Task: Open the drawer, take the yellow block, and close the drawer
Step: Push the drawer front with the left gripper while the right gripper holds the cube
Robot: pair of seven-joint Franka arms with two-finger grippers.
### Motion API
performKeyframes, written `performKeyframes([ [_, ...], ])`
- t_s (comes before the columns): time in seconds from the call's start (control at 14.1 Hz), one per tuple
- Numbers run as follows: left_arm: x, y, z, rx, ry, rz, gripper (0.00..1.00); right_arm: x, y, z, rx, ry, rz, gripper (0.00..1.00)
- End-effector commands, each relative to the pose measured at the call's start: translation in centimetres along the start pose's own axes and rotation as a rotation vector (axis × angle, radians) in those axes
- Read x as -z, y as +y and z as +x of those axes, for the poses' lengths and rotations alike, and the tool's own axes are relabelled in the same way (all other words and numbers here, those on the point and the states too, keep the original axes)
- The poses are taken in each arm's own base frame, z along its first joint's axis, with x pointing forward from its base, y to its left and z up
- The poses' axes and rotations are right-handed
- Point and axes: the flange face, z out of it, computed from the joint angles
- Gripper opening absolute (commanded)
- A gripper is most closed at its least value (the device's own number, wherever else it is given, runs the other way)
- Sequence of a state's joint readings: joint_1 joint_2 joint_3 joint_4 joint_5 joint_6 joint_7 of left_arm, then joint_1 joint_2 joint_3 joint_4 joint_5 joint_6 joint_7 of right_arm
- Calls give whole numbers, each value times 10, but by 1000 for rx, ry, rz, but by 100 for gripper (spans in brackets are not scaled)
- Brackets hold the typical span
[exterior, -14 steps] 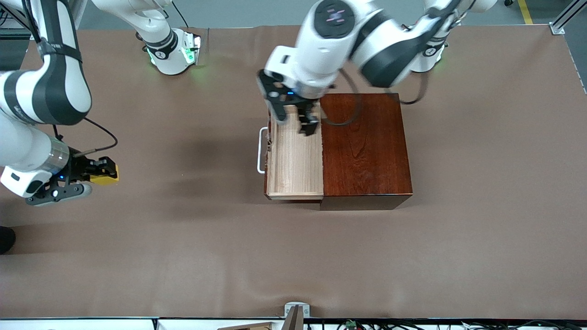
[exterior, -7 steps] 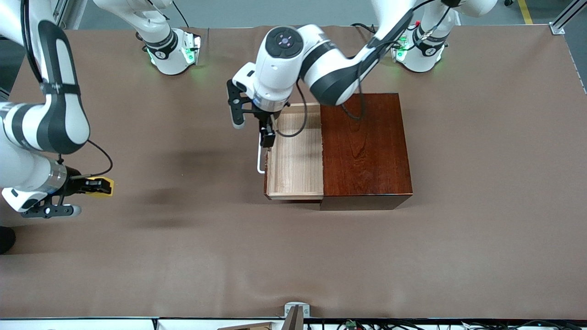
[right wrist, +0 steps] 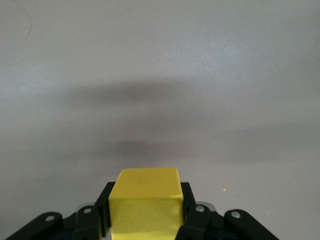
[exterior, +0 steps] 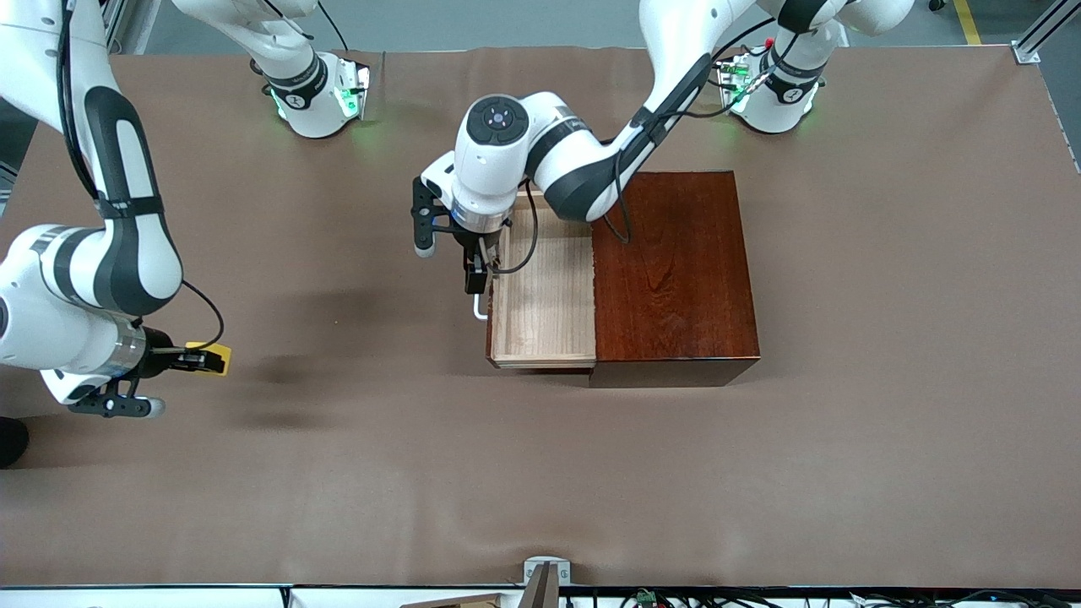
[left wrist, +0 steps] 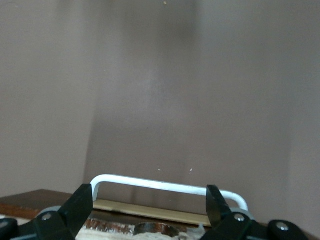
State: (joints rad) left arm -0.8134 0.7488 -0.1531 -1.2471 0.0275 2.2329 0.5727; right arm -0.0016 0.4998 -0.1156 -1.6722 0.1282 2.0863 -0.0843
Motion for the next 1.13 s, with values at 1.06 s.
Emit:
performKeyframes([
  [1.06,-21,-14,-25,-80,-149,-29,100,-130,14,-3,-73,79,-23,22],
])
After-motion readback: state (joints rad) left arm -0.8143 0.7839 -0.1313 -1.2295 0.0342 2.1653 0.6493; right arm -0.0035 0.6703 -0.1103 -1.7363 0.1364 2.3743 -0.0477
